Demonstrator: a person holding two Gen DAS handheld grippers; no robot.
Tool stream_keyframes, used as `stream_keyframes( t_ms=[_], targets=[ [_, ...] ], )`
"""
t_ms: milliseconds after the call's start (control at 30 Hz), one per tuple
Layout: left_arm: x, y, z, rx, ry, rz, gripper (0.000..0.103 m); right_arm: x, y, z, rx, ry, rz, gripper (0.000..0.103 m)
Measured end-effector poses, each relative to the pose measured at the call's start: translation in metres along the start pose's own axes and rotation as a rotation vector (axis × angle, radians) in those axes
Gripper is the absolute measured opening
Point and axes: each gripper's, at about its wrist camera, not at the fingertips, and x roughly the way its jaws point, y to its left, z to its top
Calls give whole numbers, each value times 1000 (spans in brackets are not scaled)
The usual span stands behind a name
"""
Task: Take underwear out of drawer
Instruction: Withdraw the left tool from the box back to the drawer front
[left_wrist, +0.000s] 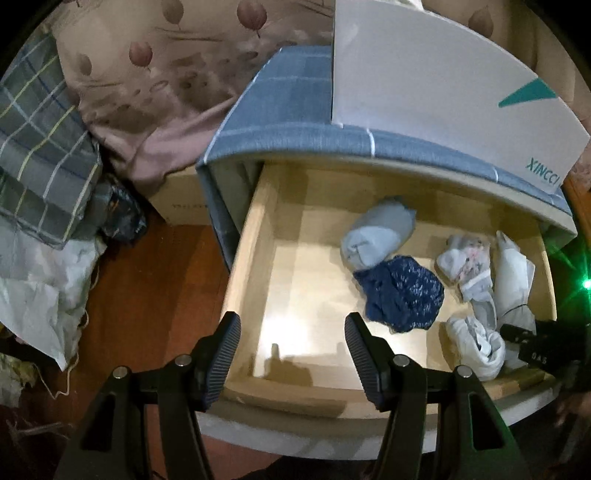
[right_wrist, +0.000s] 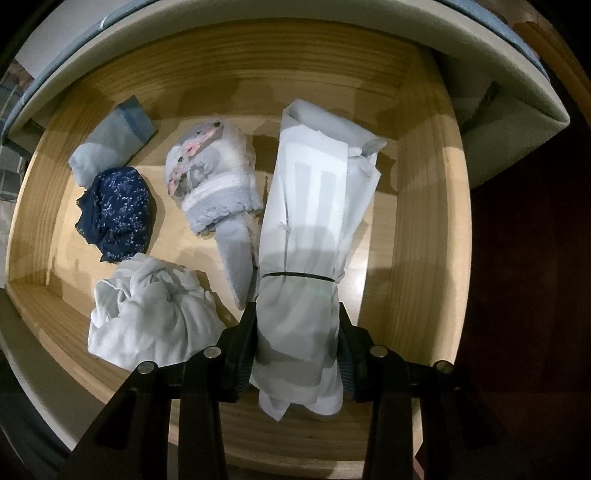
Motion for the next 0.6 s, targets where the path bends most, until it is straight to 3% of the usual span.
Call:
stream_keyframes(
  t_ms=[200, 333, 600],
  targets=[
    [15, 2, -9, -42, 5, -3, 60, -3, 1, -3, 7, -14, 15, 33],
    [9, 7, -13, -72, -42, -12, 60, -7, 1, -4, 5, -29, 20, 32],
    [9, 14, -14, -104, -63, -1, 60, -32, 11, -8, -24, -121, 32, 28]
  ],
)
